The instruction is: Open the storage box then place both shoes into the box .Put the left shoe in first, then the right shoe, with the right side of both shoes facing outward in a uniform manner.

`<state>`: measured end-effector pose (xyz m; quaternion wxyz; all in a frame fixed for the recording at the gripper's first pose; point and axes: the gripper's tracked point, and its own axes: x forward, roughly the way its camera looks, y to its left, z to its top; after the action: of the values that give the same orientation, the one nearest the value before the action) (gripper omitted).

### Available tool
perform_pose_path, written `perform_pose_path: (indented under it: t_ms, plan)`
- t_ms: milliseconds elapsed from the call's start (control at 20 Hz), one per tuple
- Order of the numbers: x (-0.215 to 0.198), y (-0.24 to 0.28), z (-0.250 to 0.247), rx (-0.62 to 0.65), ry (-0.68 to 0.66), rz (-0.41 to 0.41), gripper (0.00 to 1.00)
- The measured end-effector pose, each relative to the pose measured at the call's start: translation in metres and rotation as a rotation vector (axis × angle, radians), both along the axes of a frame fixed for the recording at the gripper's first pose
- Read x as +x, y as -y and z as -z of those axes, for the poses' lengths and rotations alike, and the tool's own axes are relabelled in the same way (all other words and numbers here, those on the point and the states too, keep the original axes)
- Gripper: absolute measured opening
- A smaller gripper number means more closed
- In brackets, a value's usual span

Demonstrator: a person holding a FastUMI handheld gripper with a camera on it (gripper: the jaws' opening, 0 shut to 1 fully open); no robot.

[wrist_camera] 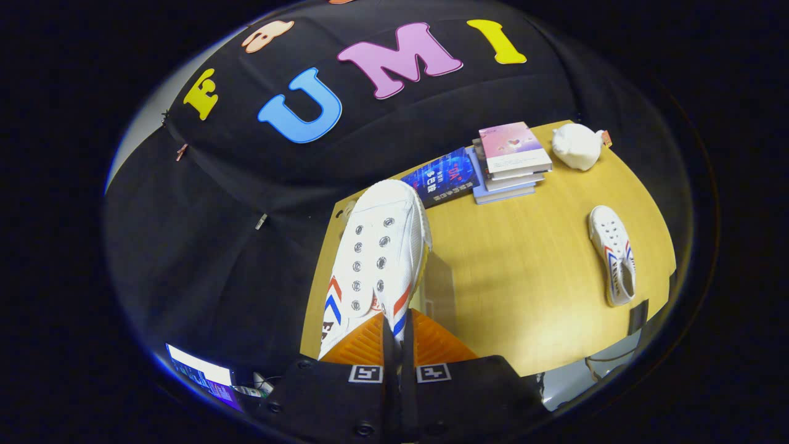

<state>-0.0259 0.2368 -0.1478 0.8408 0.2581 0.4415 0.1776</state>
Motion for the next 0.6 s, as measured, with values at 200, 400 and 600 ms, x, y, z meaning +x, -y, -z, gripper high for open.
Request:
perform_pose_path:
  t_ms: [200,400,600]
  plan:
    - [-0.005,-0.051,0.026,-0.028,-0.037,-0.059,0.05]
    - [-0.010,-0.084,0.073,-0.102,-0.117,-0.104,0.05]
    - [-0.009,-0.104,0.113,-0.191,-0.184,-0.143,0.05]
